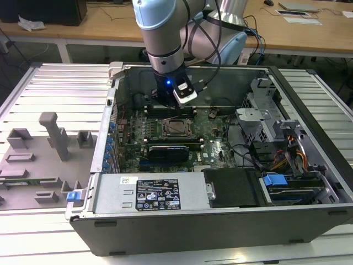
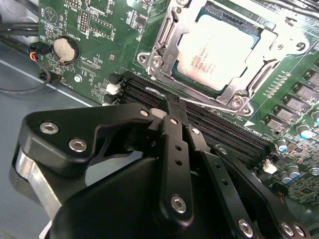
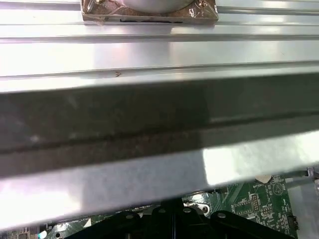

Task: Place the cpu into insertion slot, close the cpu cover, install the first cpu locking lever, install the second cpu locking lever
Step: 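Install the first cpu locking lever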

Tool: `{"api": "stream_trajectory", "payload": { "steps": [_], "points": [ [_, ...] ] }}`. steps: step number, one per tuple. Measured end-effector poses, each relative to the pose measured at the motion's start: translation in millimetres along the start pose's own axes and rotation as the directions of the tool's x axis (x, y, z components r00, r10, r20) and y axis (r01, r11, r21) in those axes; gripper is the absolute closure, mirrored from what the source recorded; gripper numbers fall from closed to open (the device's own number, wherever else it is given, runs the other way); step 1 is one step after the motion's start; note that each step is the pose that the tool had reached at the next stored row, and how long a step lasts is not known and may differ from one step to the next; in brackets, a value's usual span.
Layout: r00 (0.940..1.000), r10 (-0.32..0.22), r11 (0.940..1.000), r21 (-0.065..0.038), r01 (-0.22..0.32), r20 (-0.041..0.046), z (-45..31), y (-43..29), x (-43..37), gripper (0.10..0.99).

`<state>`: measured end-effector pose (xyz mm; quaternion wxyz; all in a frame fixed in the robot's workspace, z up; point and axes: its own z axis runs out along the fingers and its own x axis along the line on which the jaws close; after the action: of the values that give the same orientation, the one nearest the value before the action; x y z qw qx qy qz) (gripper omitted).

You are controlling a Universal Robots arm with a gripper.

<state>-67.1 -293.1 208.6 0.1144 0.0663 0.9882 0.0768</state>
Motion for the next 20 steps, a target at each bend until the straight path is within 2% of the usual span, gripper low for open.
{"api": "stream_trajectory", "payload": {
  "steps": [3,5,14,20],
  "points": [
    [1.0000,-0.002,0.9999,0.010,0.002,0.0012,1.1,0.3,0.3,0.980],
    [1.0000,-0.003,0.9999,0.013,0.003,0.0014,2.1,0.1,0.5,0.980],
    [1.0000,0.000,0.9999,0.014,0.000,0.0020,9.5,-1.0,1.8,0.980],
    [1.0000,0.002,0.9999,0.015,-0.002,0.0025,11.0,-1.1,1.0,0.980]
  ]
}}
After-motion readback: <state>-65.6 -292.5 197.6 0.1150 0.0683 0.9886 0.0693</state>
